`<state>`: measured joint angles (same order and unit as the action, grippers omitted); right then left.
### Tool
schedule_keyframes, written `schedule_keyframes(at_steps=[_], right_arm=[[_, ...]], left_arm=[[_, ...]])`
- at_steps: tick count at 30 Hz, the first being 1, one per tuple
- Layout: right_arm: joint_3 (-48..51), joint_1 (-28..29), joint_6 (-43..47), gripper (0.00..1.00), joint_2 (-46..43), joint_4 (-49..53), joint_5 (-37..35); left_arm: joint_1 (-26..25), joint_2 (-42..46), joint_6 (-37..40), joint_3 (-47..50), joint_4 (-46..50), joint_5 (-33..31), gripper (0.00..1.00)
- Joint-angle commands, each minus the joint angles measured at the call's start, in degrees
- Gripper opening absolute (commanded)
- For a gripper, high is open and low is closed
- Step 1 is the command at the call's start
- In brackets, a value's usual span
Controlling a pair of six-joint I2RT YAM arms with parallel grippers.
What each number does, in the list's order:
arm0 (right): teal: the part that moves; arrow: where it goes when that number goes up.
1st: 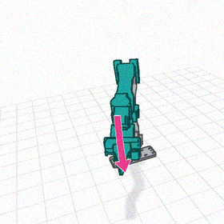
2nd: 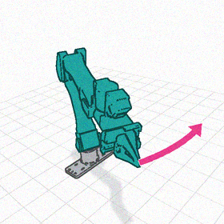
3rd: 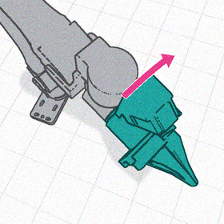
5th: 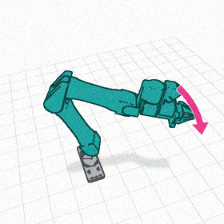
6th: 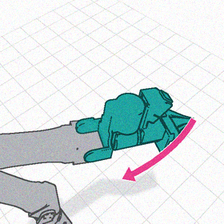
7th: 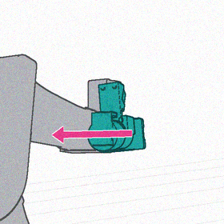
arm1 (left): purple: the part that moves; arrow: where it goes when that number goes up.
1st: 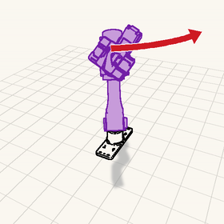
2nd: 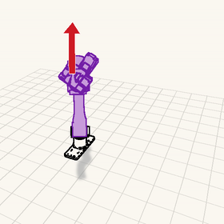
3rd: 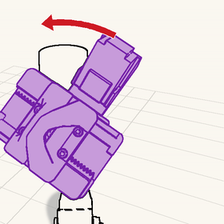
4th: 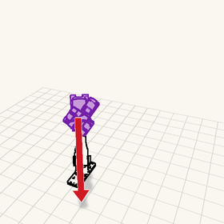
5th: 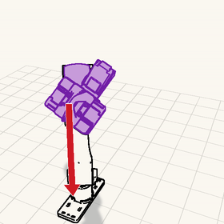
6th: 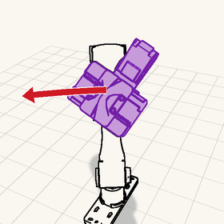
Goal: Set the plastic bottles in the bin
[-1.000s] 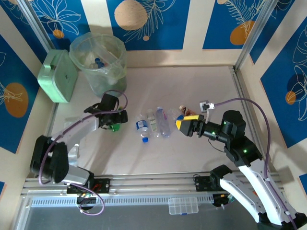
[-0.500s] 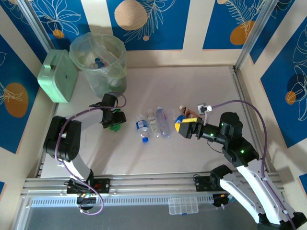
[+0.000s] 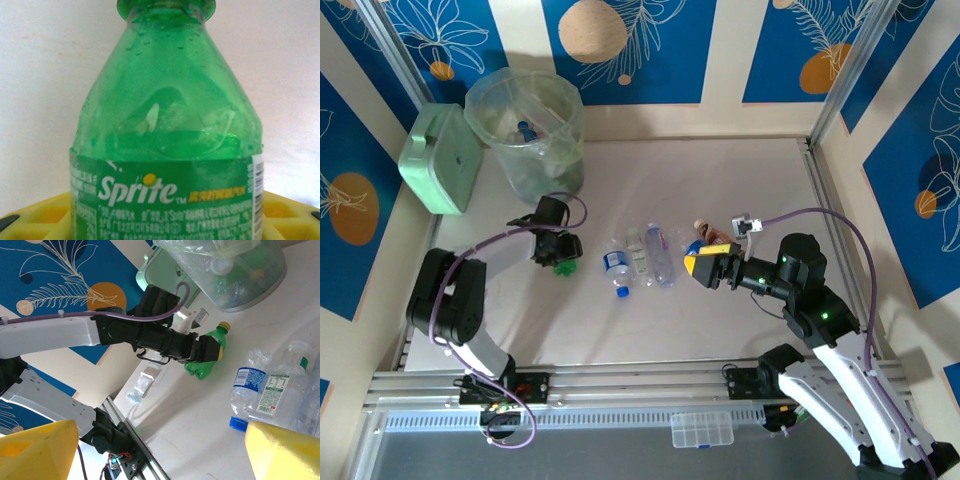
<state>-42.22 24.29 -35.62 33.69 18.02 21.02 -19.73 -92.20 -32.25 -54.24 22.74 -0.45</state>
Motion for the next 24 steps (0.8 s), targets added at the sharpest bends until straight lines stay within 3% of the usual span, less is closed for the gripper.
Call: schedule_keyframes(at_steps=[1, 11, 14, 17, 24], right_arm=[[-0.08, -0.21, -0.50, 0.87, 0.53, 0.26, -0.01], [-3.28, -0.21, -3.09, 0.86, 4.23, -2.14, 2.42], [-4.58, -0.21, -3.67, 0.86, 5.67, -3.43, 4.08], [-6.03, -0.21, -3.93, 0.85, 7.33, -4.81, 5.51], [-10.23, 0.30, -5.15, 0.86, 12.50, -8.32, 6.45]], left_arm=[[-2.16, 6.32, 2.52, -0.91, 1.43, 1.12, 0.55], [-9.21, 25.06, 13.19, 2.49, -11.40, 18.84, 0.56], [-10.03, 26.83, 12.56, 3.44, -16.84, 30.39, 0.56], [-12.18, 27.25, 11.99, 3.58, -20.87, 37.75, 0.56], [-18.81, 26.00, 11.14, 1.90, -25.87, 45.16, 0.56]])
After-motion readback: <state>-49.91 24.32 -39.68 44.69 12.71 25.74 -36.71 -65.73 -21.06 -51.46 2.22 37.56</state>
